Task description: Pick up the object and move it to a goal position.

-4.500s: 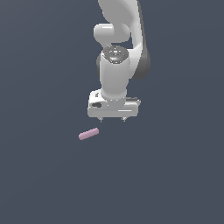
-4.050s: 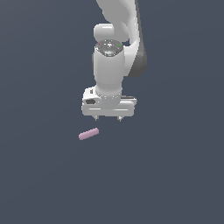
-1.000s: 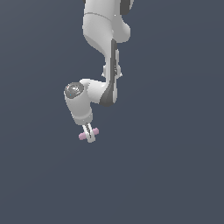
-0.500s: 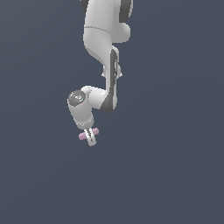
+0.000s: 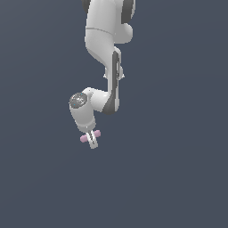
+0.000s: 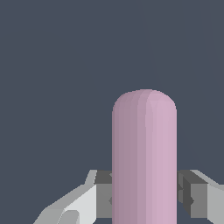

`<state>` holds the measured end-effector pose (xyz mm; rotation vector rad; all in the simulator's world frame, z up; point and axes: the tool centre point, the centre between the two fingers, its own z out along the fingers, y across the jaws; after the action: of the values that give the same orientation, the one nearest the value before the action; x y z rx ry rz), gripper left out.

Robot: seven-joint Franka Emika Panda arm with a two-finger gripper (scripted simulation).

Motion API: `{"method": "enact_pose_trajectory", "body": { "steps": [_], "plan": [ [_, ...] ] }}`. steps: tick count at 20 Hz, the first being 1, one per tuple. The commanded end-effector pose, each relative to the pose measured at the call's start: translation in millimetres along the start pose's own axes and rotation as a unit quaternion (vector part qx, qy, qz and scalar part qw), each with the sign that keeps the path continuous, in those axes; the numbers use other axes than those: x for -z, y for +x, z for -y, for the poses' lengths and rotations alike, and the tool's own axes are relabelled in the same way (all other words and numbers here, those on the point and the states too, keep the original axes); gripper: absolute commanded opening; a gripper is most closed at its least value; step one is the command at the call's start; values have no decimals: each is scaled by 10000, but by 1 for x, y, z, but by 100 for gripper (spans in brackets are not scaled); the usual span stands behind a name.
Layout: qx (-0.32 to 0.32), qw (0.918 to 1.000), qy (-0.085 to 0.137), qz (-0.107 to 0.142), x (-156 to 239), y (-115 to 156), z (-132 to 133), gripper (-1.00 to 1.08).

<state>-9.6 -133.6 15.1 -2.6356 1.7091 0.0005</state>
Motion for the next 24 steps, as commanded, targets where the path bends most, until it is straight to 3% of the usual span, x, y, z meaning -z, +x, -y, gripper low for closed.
{"method": "enact_pose_trajectory", "body": {
  "steps": [1,11,24],
  "plan": [
    [-1,10000,0,-1,0,0,0,-100],
    [0,10000,-2,-3,20,9,8,-100],
    [-1,10000,-7,-9,100,48,44,-100]
  ]
}}
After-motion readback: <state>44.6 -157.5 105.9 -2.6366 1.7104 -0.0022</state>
